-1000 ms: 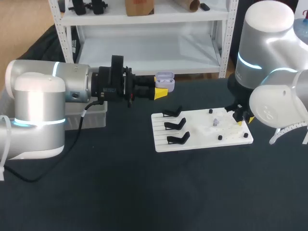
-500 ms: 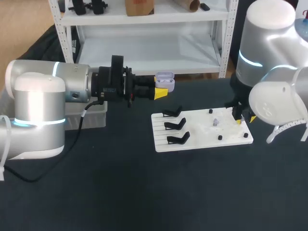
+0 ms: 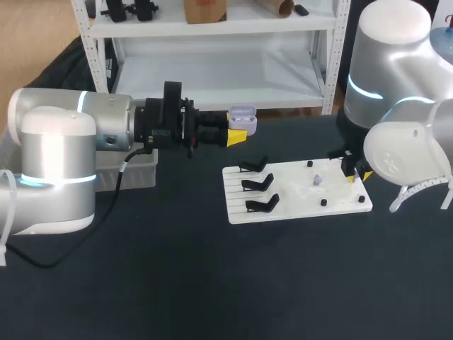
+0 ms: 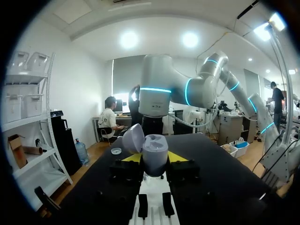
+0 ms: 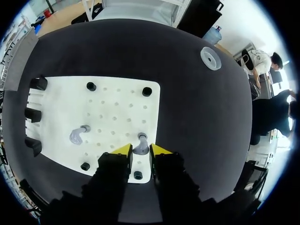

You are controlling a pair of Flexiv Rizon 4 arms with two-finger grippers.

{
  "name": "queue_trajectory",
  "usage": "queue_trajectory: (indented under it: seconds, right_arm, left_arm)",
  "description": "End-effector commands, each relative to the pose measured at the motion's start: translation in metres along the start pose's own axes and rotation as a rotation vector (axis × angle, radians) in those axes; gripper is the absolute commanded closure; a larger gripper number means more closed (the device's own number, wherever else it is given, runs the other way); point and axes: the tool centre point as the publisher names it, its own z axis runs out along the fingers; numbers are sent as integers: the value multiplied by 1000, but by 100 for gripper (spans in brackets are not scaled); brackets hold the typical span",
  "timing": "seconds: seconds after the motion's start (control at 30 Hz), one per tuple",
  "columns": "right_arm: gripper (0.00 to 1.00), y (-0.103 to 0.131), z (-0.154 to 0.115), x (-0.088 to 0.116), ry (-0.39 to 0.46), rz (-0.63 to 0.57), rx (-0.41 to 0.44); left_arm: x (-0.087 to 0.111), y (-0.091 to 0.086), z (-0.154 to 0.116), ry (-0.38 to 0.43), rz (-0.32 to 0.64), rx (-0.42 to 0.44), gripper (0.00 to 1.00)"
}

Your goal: Pick up each earbud case from the left stands, insert the matching earbuds, close the lid, and place the case in the box.

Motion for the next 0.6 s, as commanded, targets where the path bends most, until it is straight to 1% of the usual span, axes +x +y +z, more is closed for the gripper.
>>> queue_trajectory:
  seconds: [0.03, 0.1, 0.13, 0.17, 0.33, 0.47, 0.6]
  right_arm:
    - [81, 0, 0, 1, -2, 5, 6]
    - [84, -1, 0, 1, -1, 7, 7]
    - [89, -2, 1, 2, 0, 7, 7]
    - [100, -2, 1, 2, 2, 8, 7]
    - [100, -3, 3, 3, 3, 9, 7]
    - [100, -7, -11, 6, -13, 32, 8]
    - [100, -4, -29, 10, -38, -3, 14]
  left_arm:
    - [1, 1, 0, -2, 1, 1, 100]
    - [1, 1, 0, -2, 1, 1, 100]
    - [1, 1, 0, -2, 1, 1, 100]
    - [1, 1, 0, -2, 1, 1, 100]
    - [1, 1, 0, -2, 1, 1, 100]
    - [1, 1, 0, -2, 1, 1, 100]
    - [1, 1, 0, -2, 1, 1, 100]
